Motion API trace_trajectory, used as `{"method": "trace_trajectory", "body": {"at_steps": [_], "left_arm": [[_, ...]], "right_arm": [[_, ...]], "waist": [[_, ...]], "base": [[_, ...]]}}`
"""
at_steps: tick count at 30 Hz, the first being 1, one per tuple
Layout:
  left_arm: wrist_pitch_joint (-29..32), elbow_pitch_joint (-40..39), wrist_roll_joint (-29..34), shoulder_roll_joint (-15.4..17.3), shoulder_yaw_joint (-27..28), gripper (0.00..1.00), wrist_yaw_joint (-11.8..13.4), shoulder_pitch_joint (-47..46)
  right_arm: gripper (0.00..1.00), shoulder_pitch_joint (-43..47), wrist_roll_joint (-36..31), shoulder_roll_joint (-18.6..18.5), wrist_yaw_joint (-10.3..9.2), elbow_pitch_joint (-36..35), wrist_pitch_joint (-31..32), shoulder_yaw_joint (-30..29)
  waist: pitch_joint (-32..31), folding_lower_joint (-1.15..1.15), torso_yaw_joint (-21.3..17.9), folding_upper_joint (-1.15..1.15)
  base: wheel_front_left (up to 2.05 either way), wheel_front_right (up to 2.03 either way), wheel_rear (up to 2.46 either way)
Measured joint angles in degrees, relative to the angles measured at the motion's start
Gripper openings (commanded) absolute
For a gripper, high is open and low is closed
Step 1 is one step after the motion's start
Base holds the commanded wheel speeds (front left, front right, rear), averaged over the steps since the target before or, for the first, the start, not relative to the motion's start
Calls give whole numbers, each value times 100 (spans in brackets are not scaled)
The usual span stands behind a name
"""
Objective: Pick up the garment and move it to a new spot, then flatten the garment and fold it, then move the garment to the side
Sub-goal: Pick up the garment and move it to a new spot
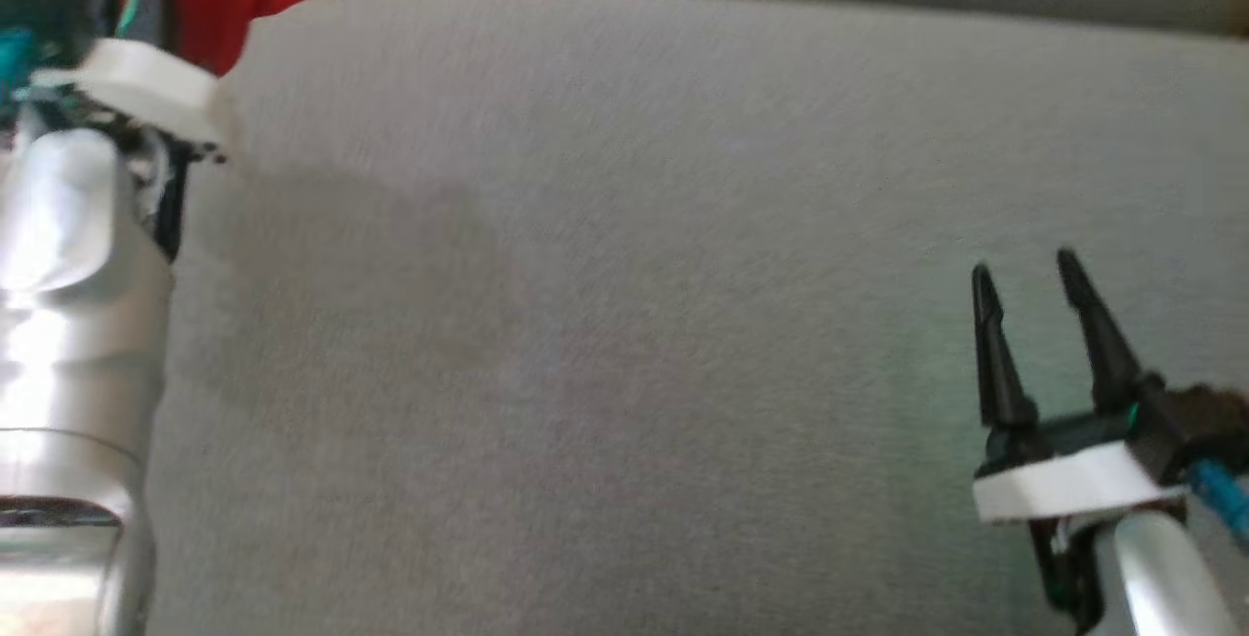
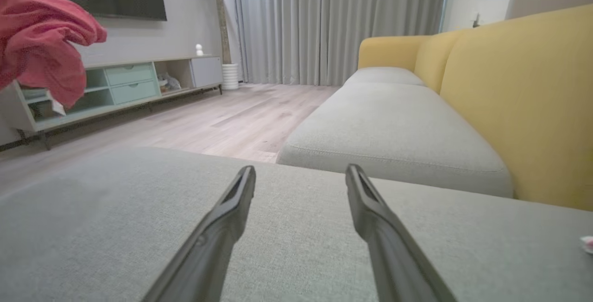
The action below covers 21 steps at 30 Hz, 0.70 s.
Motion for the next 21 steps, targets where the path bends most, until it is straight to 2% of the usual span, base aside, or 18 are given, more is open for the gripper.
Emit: {"method": "trace_trajectory", "body": {"at_steps": [5,13,17,18,21], "left_arm": [[51,-500,-145,-181,-549,0,-25,4],[205,-1192,-753,-572,-1209,0,-43,434],[211,-1074,-803,-911,-1478,0,-43,908],[211,-867,-837,-1077,-1608,0,-43,1132],[147,-546,-833,-1189,-1764,0,-42,1402]], "right_arm": [[100,323,33,193,0,47,0,85],[100,345,91,303,-1,-24,0,212],[100,344,115,335,-1,-21,0,252],[100,342,116,350,-1,-22,0,314],[100,255,186,360,-1,-16,0,408]], "waist": [[-593,0,-467,0],[-963,0,-1739,0],[-984,0,-2400,0],[-944,0,-2687,0],[-761,0,-3026,0]], "base": [[0,0,0],[0,0,0],[0,0,0],[0,0,0],[0,0,0]]}}
